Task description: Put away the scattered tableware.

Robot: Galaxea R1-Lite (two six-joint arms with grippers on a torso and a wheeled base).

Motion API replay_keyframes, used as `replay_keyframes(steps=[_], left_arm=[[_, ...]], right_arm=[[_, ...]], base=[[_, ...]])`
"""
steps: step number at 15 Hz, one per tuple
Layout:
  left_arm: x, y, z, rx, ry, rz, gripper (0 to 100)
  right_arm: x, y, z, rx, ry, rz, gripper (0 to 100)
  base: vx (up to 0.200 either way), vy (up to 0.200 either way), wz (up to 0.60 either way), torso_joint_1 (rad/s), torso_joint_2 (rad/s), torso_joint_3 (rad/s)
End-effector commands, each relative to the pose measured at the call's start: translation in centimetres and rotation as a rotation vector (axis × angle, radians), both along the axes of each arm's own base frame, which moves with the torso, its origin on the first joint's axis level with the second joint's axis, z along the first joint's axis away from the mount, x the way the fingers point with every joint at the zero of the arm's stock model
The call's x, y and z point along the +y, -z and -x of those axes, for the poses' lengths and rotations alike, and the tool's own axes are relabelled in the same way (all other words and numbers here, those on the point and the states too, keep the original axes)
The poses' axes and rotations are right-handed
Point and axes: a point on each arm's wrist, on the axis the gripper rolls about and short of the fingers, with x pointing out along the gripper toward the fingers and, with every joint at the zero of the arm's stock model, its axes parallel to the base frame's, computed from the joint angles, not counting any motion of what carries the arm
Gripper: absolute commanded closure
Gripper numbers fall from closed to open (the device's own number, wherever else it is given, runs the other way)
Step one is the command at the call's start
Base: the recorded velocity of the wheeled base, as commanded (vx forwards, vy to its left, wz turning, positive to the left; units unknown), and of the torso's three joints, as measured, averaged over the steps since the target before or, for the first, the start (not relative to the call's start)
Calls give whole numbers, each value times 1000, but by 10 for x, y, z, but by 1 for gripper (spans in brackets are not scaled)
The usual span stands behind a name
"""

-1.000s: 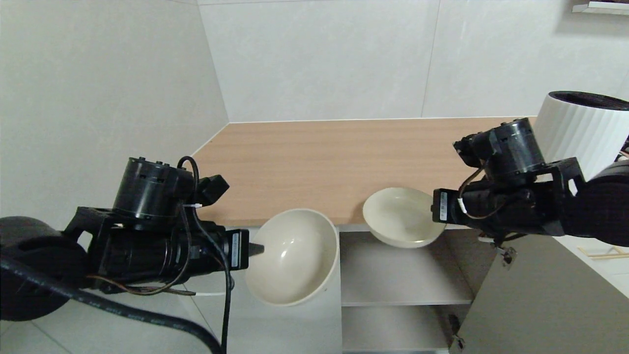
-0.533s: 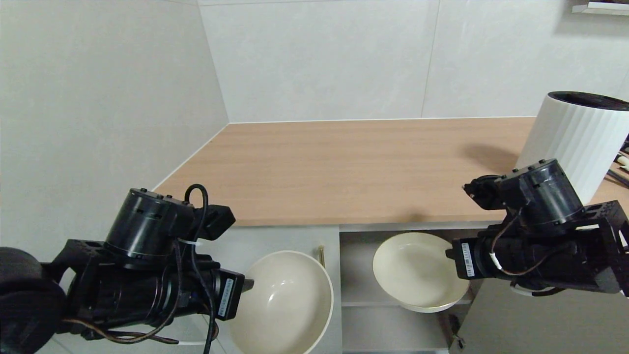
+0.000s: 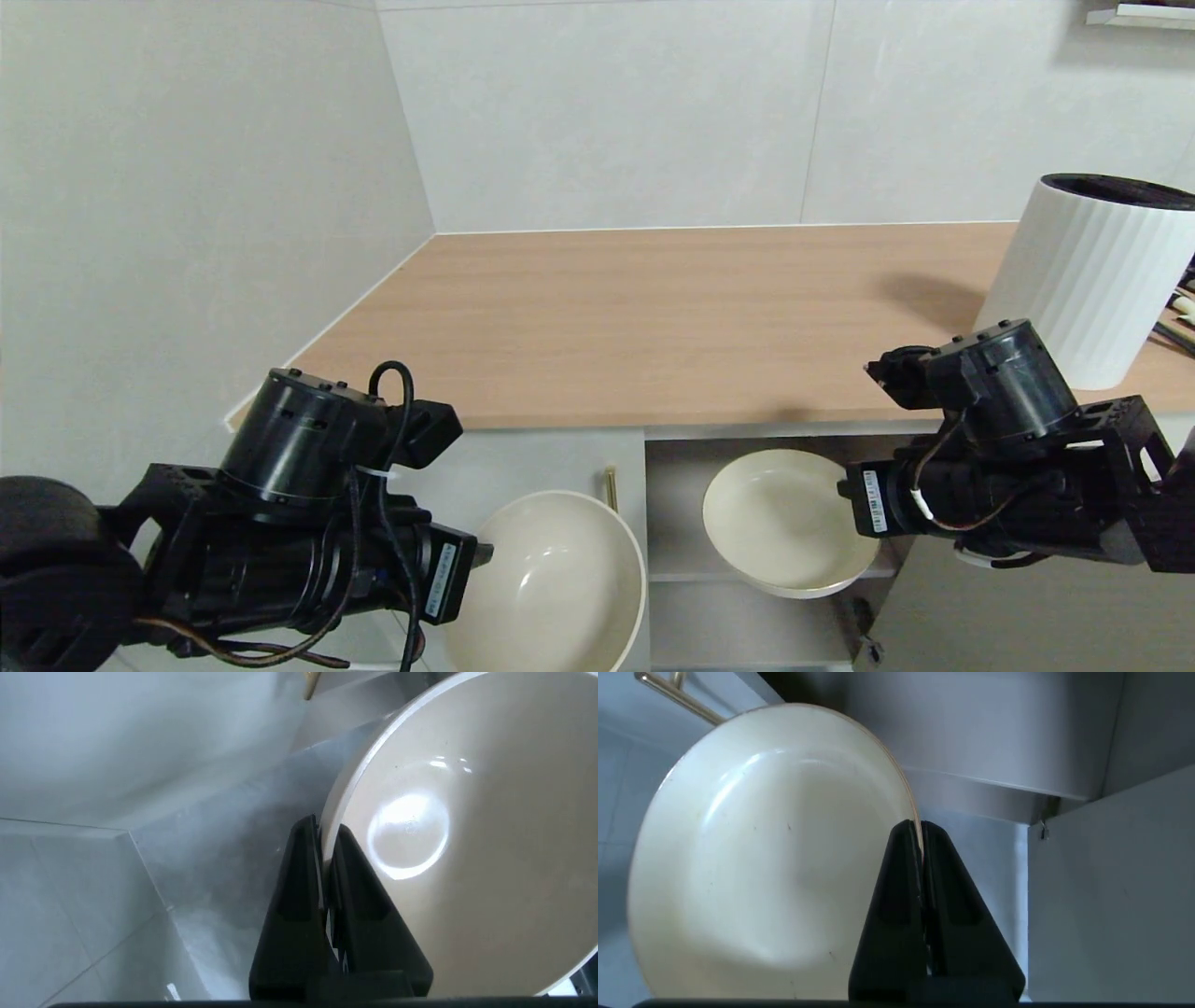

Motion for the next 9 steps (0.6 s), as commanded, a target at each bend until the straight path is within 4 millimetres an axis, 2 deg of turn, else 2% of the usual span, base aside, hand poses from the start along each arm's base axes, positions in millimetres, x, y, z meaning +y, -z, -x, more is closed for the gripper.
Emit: replay_keyframes(steps=[1, 9], left_arm=[[-1, 1, 0, 4, 0, -2, 100], [0, 0, 0, 3, 0, -1, 100]], right_arm=[[1, 3, -1, 9, -2, 5, 100], [5, 10, -1, 31, -11, 21, 100]], base=[[0, 0, 0, -76, 178, 115], [0, 0, 0, -160, 432, 264]])
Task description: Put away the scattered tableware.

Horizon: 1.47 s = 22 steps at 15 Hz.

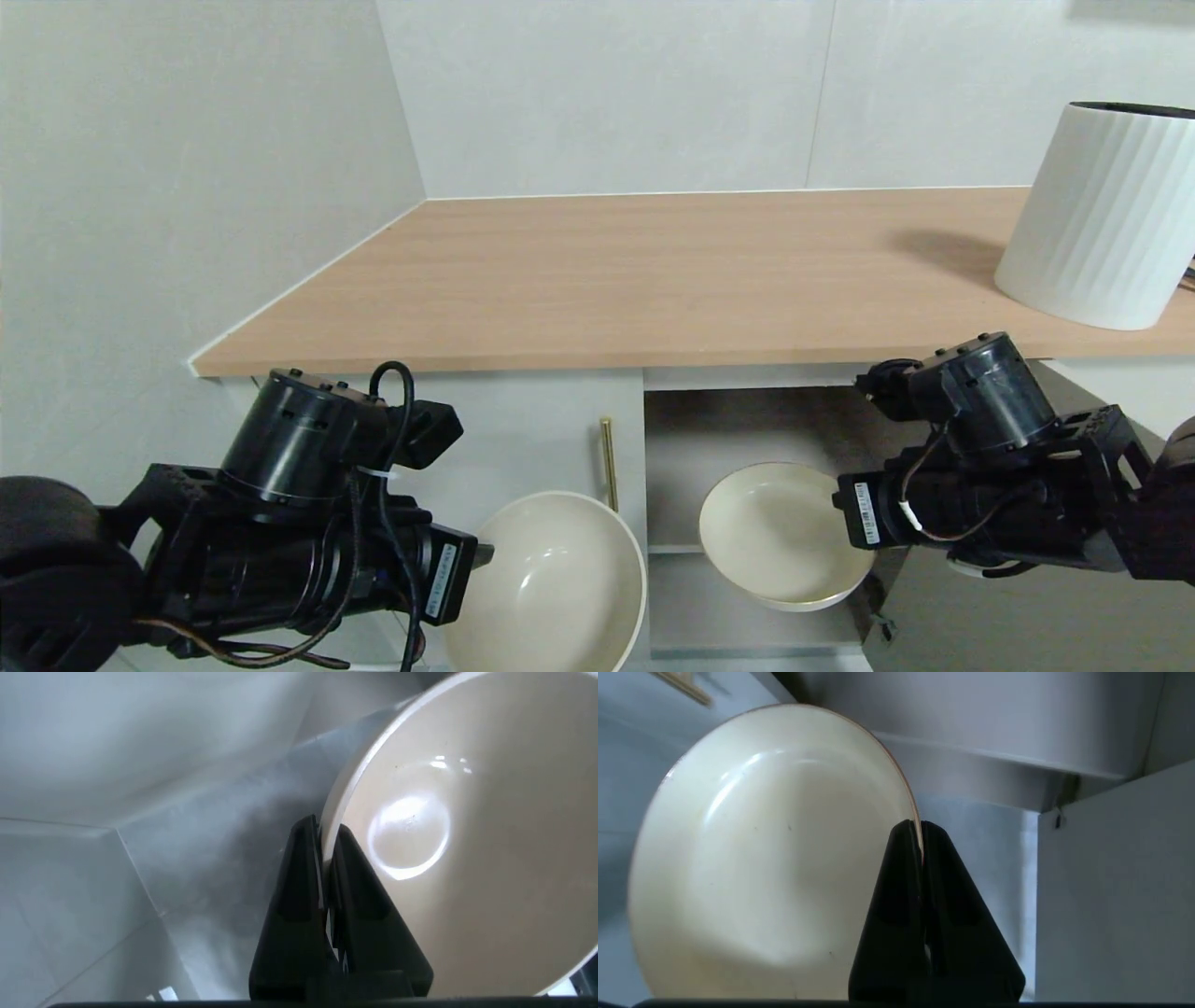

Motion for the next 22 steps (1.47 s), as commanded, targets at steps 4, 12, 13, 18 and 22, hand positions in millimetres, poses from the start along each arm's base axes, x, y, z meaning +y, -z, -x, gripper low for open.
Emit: replay_keyframes(steps=[4, 12, 13, 18, 22], left_arm=[[0, 2, -1, 7, 0, -3, 100], [0, 2, -1, 9, 0, -4, 100], [0, 2, -1, 9, 0, -4, 100], [0, 3, -1, 11, 0, -6, 100], [0, 3, -1, 11, 0, -6, 100]], right_arm=[[1, 3, -1, 9, 0, 7, 100], [5, 11, -6, 24, 0, 18, 100], [7, 16, -10, 27, 1, 19, 100], [22, 64, -42, 57, 30, 40, 100], [23, 102, -74, 14, 92, -2, 100]], base=[[0, 0, 0, -141, 460, 312], [0, 0, 0, -42, 172, 127], [0, 0, 0, 0, 0, 0], [0, 0, 0, 0, 0, 0], [0, 0, 0, 0, 0, 0]])
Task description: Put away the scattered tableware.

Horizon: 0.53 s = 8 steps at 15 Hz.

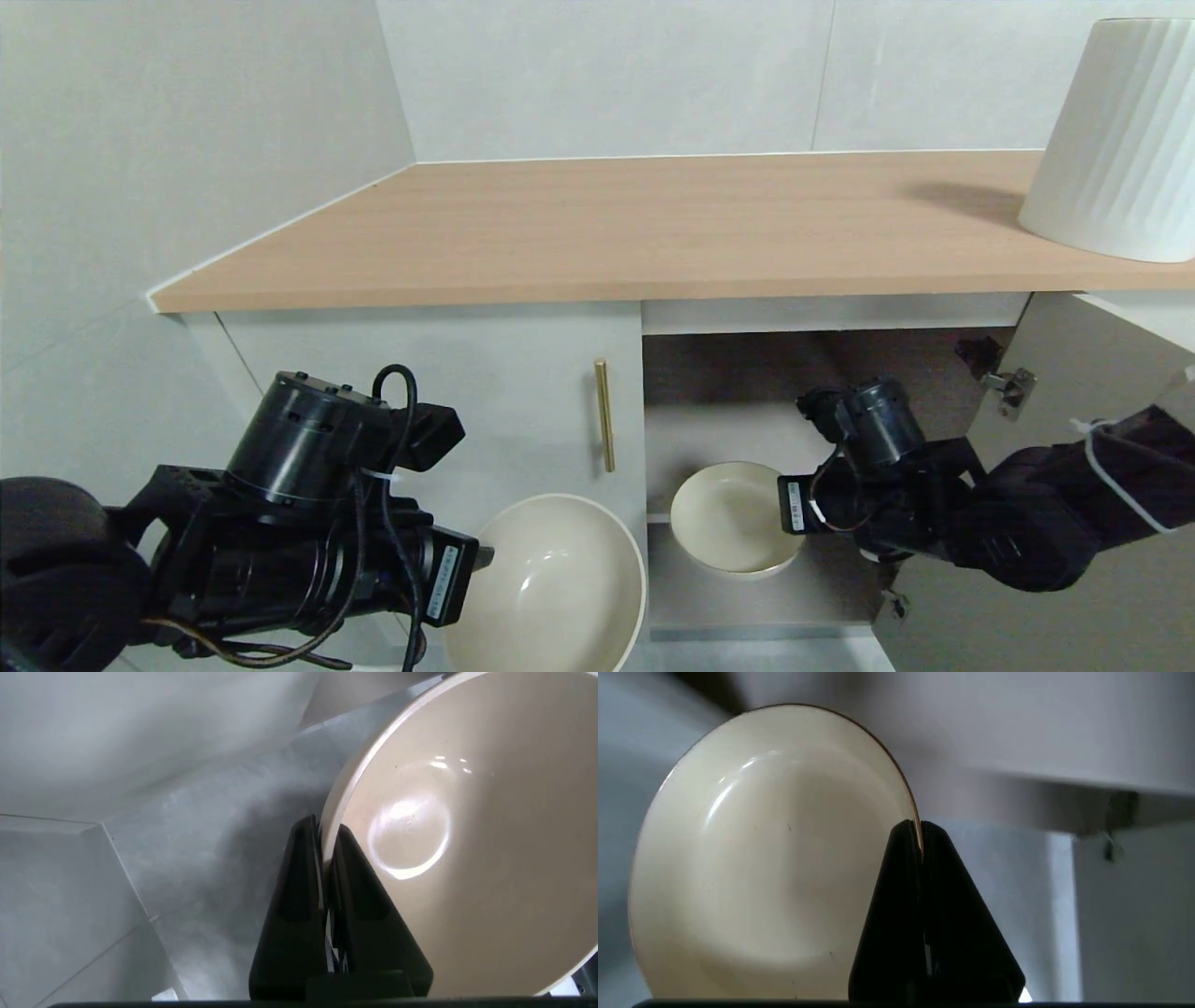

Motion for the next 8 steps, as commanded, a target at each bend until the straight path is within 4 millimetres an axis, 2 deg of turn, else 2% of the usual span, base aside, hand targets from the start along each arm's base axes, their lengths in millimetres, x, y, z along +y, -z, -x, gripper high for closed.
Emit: replay_keyframes(steps=[1, 8], left_arm=[[0, 1, 0, 3, 0, -1, 100], [-1, 3, -2, 11, 0, -6, 100]], right_arm=[[-3, 39, -19, 40, 41, 19, 100], [-17, 71, -55, -7, 154, 14, 100]], base=[[0, 0, 0, 0, 0, 0], [0, 0, 0, 0, 0, 0]])
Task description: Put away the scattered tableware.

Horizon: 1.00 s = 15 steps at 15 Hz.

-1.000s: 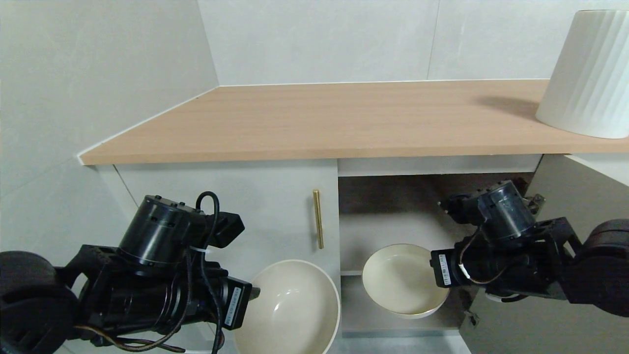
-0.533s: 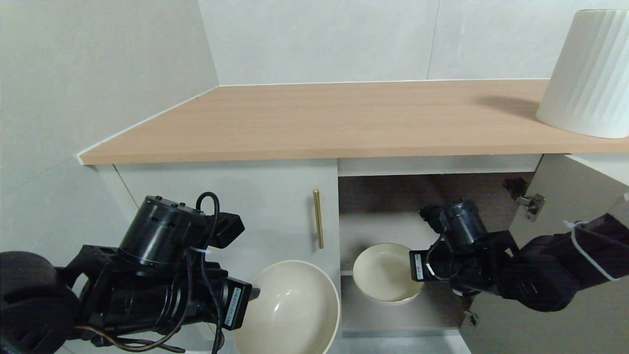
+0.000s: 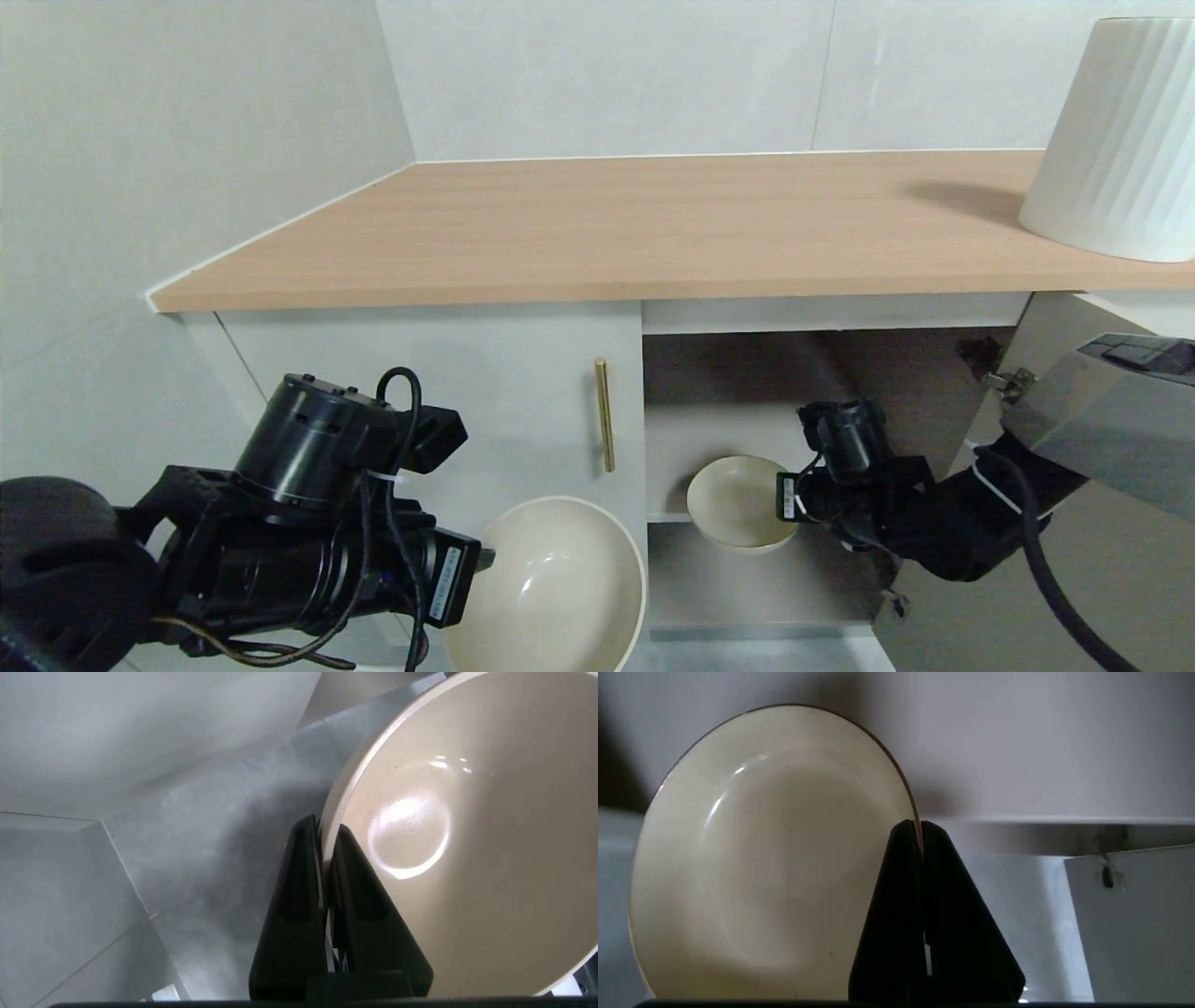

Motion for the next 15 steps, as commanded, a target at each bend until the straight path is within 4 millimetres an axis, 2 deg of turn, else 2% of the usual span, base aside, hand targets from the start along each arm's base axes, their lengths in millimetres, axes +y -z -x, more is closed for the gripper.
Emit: replay_keyframes(steps=[1, 11, 15], left_arm=[[0, 1, 0, 1, 0, 0, 100], [-1, 3, -2, 8, 0, -4, 100], [-1, 4, -2, 13, -1, -8, 100]], right_arm=[[-6, 17, -10, 28, 29, 15, 100], [-16, 45, -47, -26, 183, 63, 100], [-16, 48, -61, -54, 198, 52, 100]], base=[[0, 0, 0, 0, 0, 0], [0, 0, 0, 0, 0, 0], [0, 0, 0, 0, 0, 0]])
